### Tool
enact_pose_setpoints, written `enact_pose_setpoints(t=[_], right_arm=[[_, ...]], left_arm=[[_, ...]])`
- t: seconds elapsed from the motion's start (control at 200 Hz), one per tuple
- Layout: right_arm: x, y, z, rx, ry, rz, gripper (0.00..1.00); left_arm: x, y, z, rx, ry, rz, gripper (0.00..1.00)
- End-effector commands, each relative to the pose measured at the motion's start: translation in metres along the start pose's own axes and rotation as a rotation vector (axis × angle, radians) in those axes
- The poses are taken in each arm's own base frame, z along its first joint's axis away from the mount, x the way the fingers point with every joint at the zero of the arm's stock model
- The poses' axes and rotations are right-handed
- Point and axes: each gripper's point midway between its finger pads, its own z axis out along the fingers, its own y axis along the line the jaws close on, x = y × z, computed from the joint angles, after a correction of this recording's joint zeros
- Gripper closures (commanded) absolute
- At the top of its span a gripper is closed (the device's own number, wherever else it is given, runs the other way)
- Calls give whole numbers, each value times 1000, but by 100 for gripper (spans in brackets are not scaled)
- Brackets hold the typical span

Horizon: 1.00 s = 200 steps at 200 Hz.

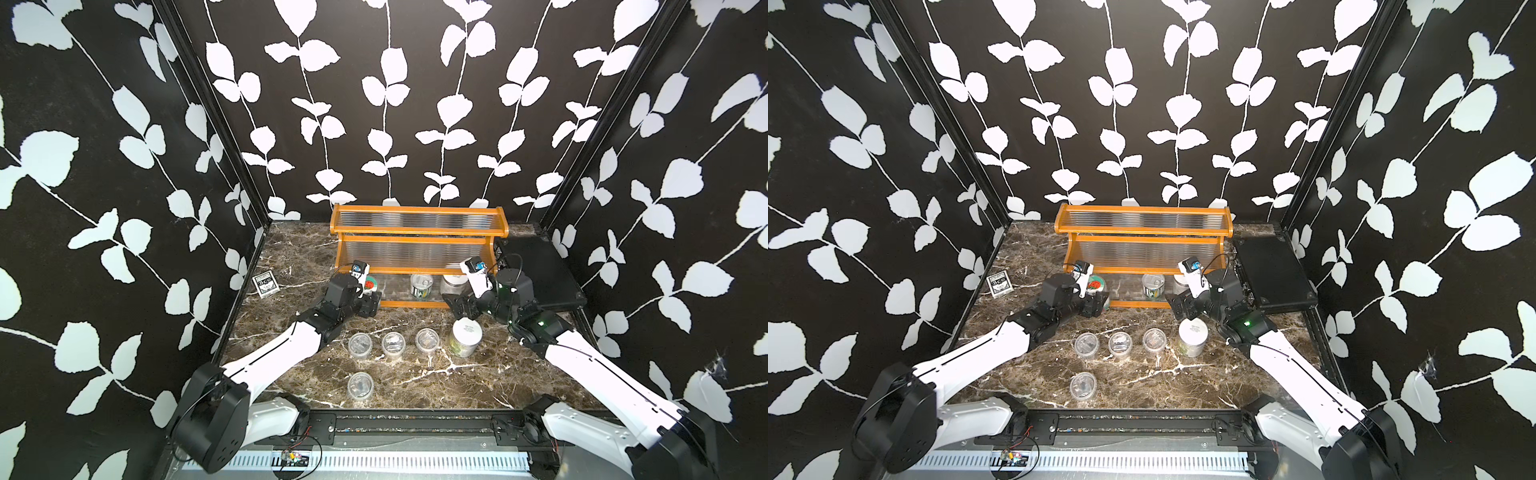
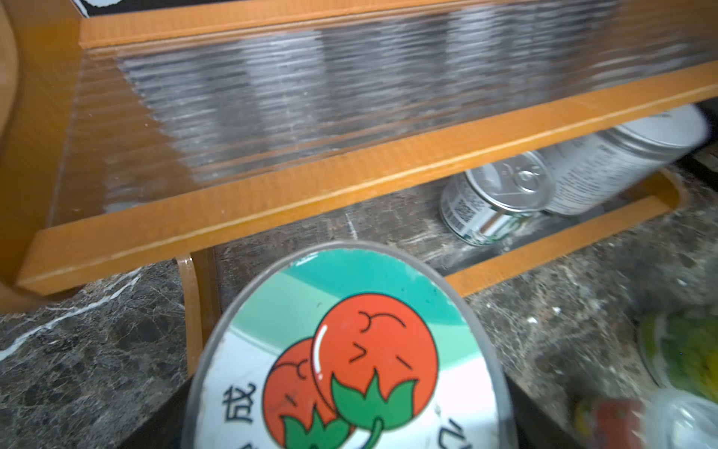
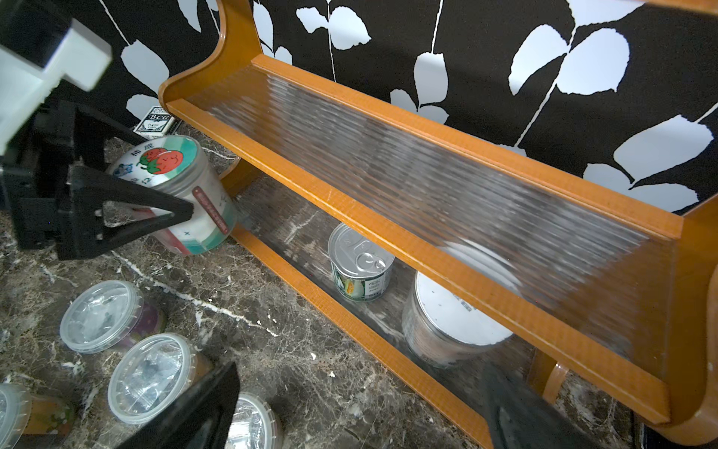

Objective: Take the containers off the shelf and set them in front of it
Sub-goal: 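Pick up a container from the shelf, then place the container at the center of the board.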

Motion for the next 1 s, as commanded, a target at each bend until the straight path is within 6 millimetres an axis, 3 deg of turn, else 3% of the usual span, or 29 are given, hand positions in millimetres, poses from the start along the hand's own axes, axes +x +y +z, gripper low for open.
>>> enact_pose_setpoints(t=[0.0, 0.27, 0.525, 0.735, 0.995], right_arm=[[-1, -2, 1, 2, -4, -6, 0], [-5, -6, -1, 27, 0, -29, 0], [-6, -15, -5, 61, 7, -40, 0], [-4, -23, -12, 87, 13, -45, 0], [-2, -30, -17, 102, 6, -41, 0]], left_arm=[[-1, -8, -19, 46, 6, 41, 28], [-19, -31, -60, 115, 4, 87, 28], [-27, -99, -90, 177, -38, 183, 27], [-1, -148, -109, 217, -35, 219, 27], [52, -182, -108, 303, 26, 266, 26]])
